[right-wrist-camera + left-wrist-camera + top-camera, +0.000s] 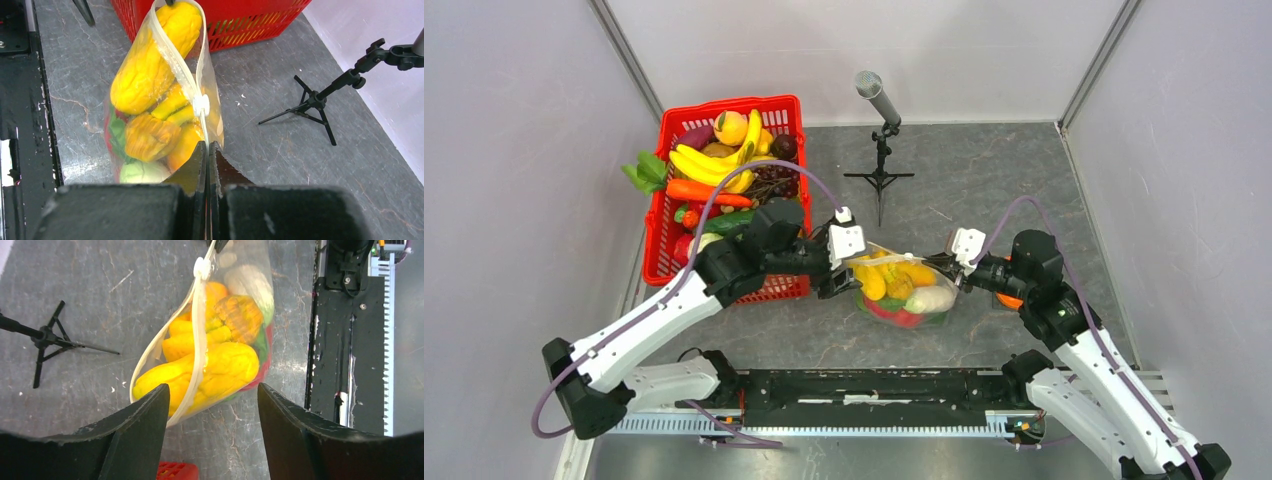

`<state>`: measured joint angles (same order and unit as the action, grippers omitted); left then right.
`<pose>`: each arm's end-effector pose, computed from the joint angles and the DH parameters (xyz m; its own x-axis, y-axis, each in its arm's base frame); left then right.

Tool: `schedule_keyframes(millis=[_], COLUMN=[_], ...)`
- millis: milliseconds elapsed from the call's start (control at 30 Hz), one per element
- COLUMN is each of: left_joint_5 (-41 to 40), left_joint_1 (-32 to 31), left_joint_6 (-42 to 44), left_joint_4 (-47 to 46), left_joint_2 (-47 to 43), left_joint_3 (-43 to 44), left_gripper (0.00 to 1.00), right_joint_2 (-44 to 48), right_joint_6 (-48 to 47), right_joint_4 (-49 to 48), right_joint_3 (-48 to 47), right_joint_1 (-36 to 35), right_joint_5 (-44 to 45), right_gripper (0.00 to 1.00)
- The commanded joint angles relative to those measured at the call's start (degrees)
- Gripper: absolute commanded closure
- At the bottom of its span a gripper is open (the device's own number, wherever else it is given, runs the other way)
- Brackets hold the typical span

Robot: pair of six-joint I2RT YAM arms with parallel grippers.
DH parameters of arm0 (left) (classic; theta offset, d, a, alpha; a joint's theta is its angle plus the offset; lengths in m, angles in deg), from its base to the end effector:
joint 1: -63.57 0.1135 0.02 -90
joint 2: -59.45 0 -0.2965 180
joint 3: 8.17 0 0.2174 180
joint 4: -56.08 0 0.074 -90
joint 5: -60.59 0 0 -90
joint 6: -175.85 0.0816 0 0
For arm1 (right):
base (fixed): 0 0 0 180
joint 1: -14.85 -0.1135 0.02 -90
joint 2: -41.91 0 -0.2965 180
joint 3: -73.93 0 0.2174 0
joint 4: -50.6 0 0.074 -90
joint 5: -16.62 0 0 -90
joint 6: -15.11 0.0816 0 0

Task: Place the food in the zip-top bag and seal the zipper
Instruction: Zip the zipper food storage bag at the center of the board.

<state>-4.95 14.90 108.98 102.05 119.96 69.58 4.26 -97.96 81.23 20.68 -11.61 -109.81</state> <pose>0.1144 -0.1813 0.3647 0.0708 0.4610 -0.8846 0.9738 0.1603 0.1614 0.0944 0.1011 0.3169 0.1281 -0.2884 -0.9489 -0.8932 0.3823 -0.2368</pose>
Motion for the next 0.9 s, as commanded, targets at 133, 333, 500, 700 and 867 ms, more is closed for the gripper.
schedule_keyframes(millis=[133,333,500,700,867], left_joint_5=[-4.00,-3.34,-2.18,-1.66,8.77], left_joint_1=[-0.03,-0.03,-0.03,-0.03,-0.03], left_joint_6=[-1.77,-0.95,-2.04,-3.19,-5.44], left_joint_4=[-6.27,-8.69,-4.24,-4.83,-8.95], left_joint_2=[1.40,0.60,4.40,3.47,5.32], left_joint_3=[-1.74,-4.54,-1.80,-3.58,-4.29], left_gripper=[0.27,0.24,0.29,0.30,0.43], right_joint_2=[2.60,2.66,2.01,2.14,2.20], right_joint_6=[1.75,2.74,3.59,3.95,4.78], right_joint_4=[-4.19,-5.74,-7.48,-8.41,-9.85], right_joint_3=[-2.95,-2.18,-1.92,-1.61,-0.92], right_joint_1=[-0.09,-0.07,-0.08,-0.09,-0.09], right_joint_5=[-2.39,-2.98,-3.74,-4.27,-4.82], right_gripper=[1.00,1.00,1.00,1.00,1.00])
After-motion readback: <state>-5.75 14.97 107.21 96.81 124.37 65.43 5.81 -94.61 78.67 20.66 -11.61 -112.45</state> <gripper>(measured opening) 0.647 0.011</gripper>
